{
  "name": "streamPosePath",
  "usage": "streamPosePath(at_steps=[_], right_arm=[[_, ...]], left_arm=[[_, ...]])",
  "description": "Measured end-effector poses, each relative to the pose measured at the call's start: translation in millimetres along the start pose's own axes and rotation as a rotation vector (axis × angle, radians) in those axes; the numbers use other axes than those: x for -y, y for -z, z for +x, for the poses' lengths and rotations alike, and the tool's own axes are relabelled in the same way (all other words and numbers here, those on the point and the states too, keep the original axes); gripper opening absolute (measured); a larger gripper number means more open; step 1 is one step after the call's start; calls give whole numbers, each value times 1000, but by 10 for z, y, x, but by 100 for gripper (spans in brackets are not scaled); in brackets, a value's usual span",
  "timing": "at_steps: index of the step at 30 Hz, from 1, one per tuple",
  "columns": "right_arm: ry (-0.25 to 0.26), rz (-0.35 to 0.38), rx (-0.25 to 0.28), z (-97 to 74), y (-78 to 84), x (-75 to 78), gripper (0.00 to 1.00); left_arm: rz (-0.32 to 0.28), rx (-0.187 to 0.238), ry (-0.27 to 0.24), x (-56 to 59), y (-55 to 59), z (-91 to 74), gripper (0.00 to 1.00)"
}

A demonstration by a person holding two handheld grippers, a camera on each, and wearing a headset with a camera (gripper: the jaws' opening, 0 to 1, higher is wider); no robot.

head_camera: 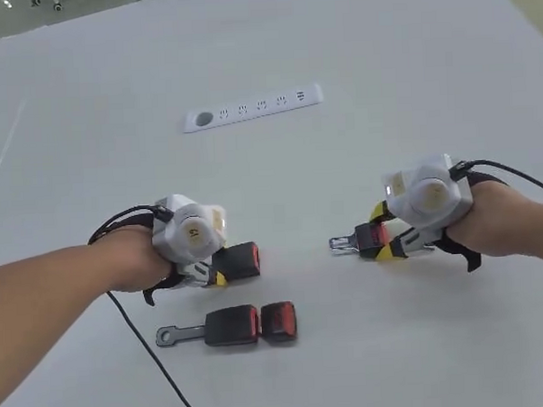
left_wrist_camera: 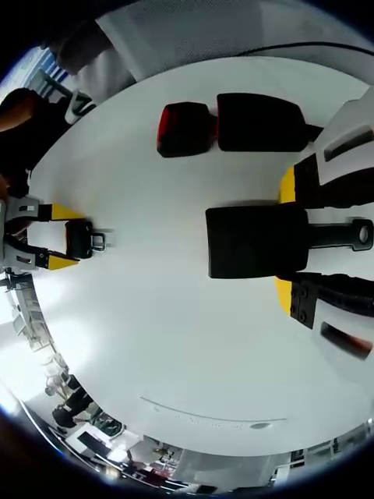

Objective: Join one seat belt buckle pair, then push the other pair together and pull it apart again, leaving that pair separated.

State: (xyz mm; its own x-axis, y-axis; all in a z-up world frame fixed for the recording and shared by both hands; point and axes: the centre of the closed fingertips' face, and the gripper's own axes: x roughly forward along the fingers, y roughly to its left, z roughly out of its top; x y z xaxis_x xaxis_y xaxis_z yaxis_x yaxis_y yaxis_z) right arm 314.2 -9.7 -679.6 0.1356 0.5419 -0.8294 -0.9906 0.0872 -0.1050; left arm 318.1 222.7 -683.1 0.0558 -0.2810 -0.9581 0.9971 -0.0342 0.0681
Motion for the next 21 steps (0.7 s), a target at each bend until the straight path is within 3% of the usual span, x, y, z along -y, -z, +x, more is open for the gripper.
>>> streamPosePath(at_steps=[4,11,14,16,19,21], right_arm=[[13,-9,-44,-94,108,-23,33],[43,-2,-71,-117,120,-15,34],[79,-9,-78,-131,122,41,42],[111,28,-101,-173,162,73,47],[152,50,-73,-273,132,89,53],[166,93,-28,-353,73,35,53]], left_arm=[[-2,3,-3,-4,4,-3,32],[-6,-13,-20,-9,-5,-9,32],[-9,-14,-33,-14,-5,-17,32],[-12,-3,-56,-22,-1,-32,33],[-71,56,-92,-36,-18,-90,36],[-90,72,-116,-30,11,-189,41]])
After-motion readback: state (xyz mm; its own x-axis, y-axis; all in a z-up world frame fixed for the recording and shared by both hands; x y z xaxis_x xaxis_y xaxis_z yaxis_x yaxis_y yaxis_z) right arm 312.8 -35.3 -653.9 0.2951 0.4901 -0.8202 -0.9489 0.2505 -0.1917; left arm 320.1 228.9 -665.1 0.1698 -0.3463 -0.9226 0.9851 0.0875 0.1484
